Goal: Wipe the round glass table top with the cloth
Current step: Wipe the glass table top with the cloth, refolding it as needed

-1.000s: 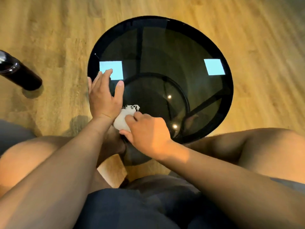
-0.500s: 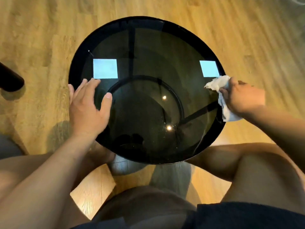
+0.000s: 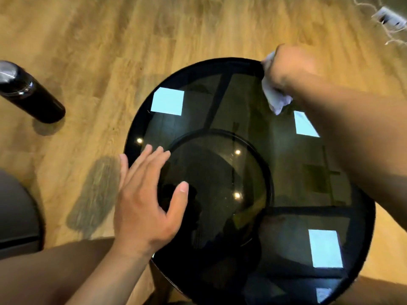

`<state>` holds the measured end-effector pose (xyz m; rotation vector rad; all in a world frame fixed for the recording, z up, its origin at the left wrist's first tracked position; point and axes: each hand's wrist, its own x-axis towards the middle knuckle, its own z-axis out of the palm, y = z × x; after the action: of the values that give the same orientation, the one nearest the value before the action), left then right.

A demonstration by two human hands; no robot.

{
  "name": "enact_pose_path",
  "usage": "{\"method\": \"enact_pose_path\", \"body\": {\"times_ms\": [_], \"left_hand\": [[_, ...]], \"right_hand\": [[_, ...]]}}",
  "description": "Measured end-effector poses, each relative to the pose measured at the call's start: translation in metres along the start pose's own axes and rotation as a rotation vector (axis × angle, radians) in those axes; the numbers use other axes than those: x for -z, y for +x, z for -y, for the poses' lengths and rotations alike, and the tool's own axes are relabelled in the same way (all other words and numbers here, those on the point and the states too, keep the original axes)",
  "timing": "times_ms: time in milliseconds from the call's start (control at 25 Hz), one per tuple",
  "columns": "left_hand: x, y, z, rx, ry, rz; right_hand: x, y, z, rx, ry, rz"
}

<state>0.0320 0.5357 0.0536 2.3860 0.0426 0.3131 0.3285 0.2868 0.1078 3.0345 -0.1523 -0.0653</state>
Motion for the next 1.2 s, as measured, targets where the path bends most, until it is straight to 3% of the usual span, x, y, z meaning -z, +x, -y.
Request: {"method": "enact_pose_path", "body": {"times_ms": [120, 320, 560, 720, 800, 960, 1080, 1200], "left_hand": [[0.001, 0.001, 0.004, 0.001, -0.021, -0.006], [0.0, 0.0, 0.0, 0.051, -0.087, -0.091], [-0.002, -0.008, -0.003, 0.081, -0.168, -0.273], [0.003, -0.037, -0.007, -0.097, -0.003, 0.032], [0.004, -0.039, -0.007, -0.102, 0.088, 0.101], [-0.001, -0.033, -0.011, 0.067, 0.006, -0.016], [-0.005, -0.033, -0.008, 0.103, -0.106, -0.069], [-0.005, -0.031, -0.006, 0.164, -0.224, -0.102]], "right_hand": [[0.01, -0.009, 0.062, 0.172, -0.026, -0.028], [0.017, -0.098, 0.162, 0.517, 0.192, -0.002], [-0.006, -0.25, 0.137, 0.815, 0.536, 0.326], [-0.014, -0.315, 0.057, 0.78, 0.59, 0.348], [-0.02, -0.358, 0.011, 0.819, 0.524, 0.321], [-0.031, -0.402, -0.031, 0.767, 0.455, 0.101], [-0.032, -0.38, 0.01, 0.683, 0.358, 0.061], [-0.026, -0.339, 0.067, 0.539, 0.411, 0.035]]}}
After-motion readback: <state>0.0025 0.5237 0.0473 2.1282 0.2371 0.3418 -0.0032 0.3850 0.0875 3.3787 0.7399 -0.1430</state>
